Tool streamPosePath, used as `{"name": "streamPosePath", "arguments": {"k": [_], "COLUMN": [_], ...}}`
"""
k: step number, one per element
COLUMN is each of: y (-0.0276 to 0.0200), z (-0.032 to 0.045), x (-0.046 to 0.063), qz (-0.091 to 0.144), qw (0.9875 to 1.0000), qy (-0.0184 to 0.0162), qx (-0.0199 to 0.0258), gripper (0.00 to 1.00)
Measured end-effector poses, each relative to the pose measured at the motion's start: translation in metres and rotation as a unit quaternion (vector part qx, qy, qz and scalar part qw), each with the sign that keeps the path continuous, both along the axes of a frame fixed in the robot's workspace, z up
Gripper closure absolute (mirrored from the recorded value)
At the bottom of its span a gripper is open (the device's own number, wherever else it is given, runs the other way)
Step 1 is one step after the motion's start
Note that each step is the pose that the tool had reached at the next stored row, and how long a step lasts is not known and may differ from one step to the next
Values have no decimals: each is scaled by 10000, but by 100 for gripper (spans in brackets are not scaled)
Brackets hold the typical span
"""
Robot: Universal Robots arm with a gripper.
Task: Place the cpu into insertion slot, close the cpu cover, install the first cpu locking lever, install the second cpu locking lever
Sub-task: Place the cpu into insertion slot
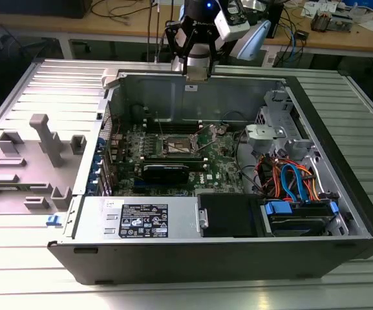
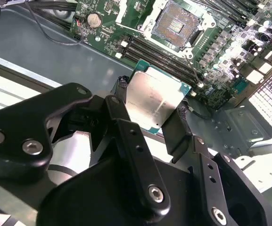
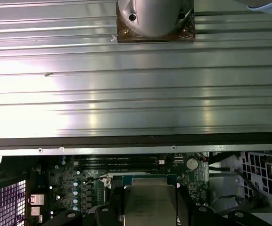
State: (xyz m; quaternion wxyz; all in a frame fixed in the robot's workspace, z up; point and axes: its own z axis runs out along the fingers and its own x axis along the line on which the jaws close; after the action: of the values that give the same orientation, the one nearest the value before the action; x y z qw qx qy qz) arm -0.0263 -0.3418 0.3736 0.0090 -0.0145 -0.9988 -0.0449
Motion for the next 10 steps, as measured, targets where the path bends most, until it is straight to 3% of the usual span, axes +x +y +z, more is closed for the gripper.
{"name": "streamPosePath", "arguments": {"k": [5, 7, 10], "y": [-2, -3, -15], "z": [-4, -11, -12], "x": [0, 0, -1], "qz": [-189, -368, -403], "qw": [9998, 9993, 9992], "qy": [0, 0, 0], "qx": [-1, -2, -3], "gripper": [46, 46, 46]}}
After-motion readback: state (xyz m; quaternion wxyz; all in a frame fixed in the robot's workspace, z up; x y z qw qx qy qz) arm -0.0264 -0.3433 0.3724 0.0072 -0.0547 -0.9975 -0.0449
